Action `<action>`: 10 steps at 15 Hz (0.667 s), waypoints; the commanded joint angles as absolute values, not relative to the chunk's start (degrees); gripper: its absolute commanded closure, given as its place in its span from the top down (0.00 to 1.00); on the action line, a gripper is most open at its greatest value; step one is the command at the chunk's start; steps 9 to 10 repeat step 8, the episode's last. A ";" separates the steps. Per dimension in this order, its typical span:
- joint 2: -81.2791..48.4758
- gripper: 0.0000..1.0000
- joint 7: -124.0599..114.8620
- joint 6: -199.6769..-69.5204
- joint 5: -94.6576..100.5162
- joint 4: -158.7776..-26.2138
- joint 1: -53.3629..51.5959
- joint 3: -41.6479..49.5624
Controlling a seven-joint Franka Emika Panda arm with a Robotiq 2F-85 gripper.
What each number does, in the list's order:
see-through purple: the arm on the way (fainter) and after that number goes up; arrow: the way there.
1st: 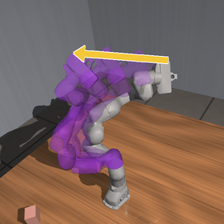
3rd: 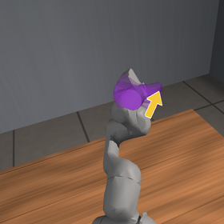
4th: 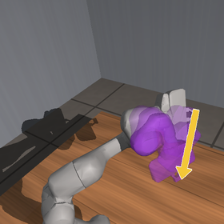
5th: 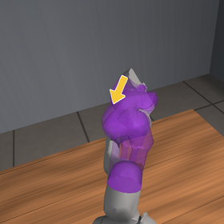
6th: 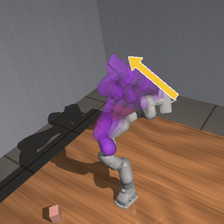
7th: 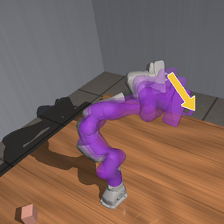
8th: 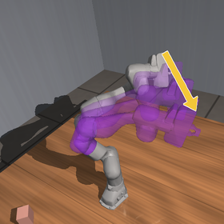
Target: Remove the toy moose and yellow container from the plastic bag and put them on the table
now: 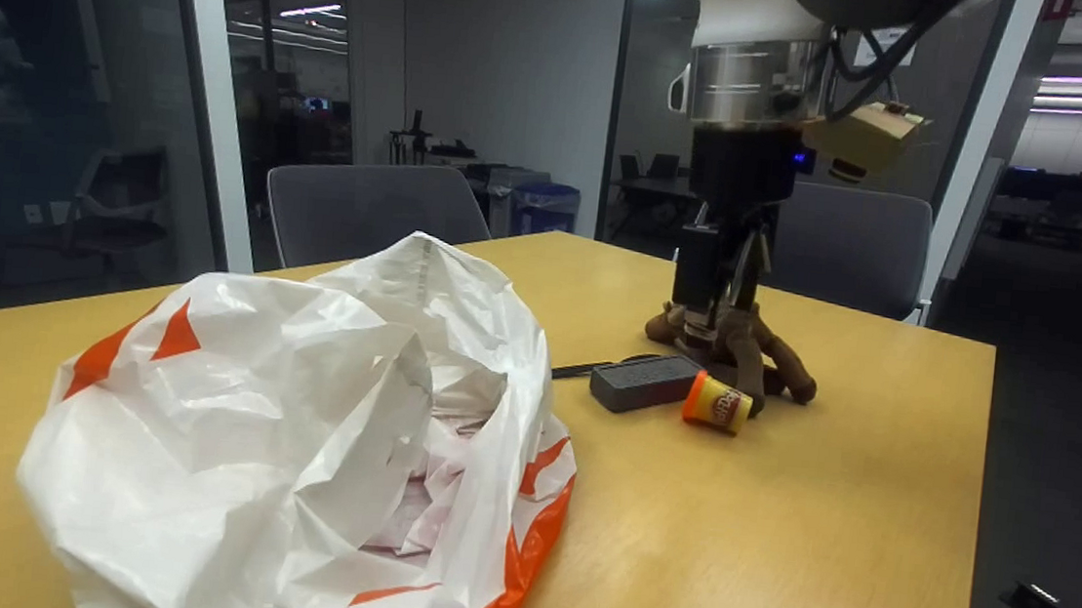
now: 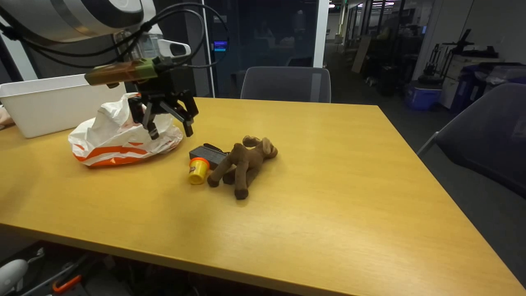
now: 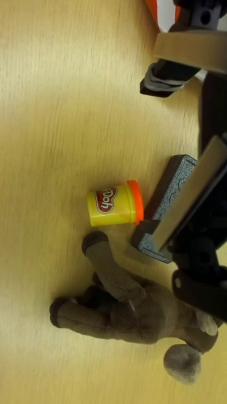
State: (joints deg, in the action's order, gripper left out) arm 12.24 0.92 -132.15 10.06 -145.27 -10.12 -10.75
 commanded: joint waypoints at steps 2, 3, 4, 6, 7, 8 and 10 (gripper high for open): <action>14.64 1.00 -0.56 -128.15 9.50 -144.69 -10.74 -11.68; 15.24 1.00 -0.63 -127.53 9.43 -144.61 -10.92 -11.87; 15.35 1.00 -0.63 -127.53 9.44 -144.74 -10.92 -11.91; 14.83 1.00 -0.61 -127.57 9.44 -144.92 -10.86 -11.76; 14.56 1.00 -0.61 -127.58 9.44 -144.92 -10.84 -11.70; 14.45 1.00 -0.61 -127.58 9.44 -144.92 -10.84 -11.71; 14.45 1.00 -0.61 -127.58 9.44 -144.92 -10.84 -11.71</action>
